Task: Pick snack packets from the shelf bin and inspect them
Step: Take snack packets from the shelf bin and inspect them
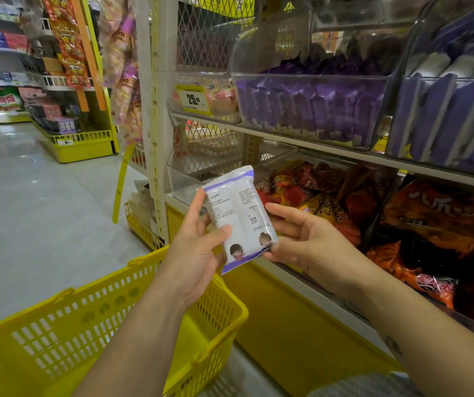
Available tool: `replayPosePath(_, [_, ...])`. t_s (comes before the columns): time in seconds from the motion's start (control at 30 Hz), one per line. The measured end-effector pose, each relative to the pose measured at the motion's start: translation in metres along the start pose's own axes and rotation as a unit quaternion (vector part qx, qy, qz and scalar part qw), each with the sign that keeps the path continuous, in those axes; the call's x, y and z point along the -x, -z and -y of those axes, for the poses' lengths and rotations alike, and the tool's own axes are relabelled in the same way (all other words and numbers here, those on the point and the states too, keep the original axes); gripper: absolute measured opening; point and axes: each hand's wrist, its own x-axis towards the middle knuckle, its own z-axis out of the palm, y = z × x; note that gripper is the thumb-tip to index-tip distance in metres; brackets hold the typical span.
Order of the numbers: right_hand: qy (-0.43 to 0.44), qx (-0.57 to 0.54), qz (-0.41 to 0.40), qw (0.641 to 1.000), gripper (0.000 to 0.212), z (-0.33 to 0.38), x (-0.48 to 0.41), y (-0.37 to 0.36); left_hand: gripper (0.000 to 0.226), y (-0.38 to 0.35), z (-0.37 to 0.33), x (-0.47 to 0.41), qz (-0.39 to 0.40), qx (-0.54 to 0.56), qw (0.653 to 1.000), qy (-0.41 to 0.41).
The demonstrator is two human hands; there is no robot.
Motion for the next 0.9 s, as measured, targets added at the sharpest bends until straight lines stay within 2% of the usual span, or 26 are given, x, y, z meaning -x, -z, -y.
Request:
replayPosePath(0.07, [-0.016, -0.012, -0.025, 0.999, 0.057, -0.001, -0.001, 0.002, 0.083, -0.004, 0.000, 0.001, 0.009, -0.014, 0.999, -0.043])
replayPosePath(0.2, [-0.054, -0.050, -0.050, 0.996, 0.065, -0.005, -0.001, 0.004, 0.077, -0.012, 0.000, 0.002, 0.012, -0.055, 0.992, -0.115])
replayPosePath(0.37, [-0.042, -0.025, -0.081, 0.995, 0.047, -0.008, -0.003, 0.002, 0.075, -0.009, 0.001, 0.000, 0.000, -0.018, 0.992, -0.122])
replayPosePath(0.53, [0.013, 0.059, -0.096, 0.994, 0.043, -0.010, -0.002, -0.002, 0.079, -0.006, 0.001, -0.004, -0.025, 0.010, 0.994, -0.106])
replayPosePath(0.7, [0.051, 0.167, -0.106, 0.979, 0.056, -0.013, -0.002, -0.010, 0.079, -0.015, 0.005, 0.000, -0.026, -0.027, 0.992, -0.123])
replayPosePath(0.8, [0.064, 0.207, -0.080, 0.973, 0.068, -0.013, 0.000, -0.014, 0.086, -0.022, 0.012, 0.003, -0.002, -0.057, 0.992, -0.110])
replayPosePath(0.9, [0.069, 0.220, -0.066, 0.971, 0.071, -0.013, 0.003, -0.013, 0.096, -0.023, 0.011, 0.006, 0.034, -0.108, 0.989, -0.099])
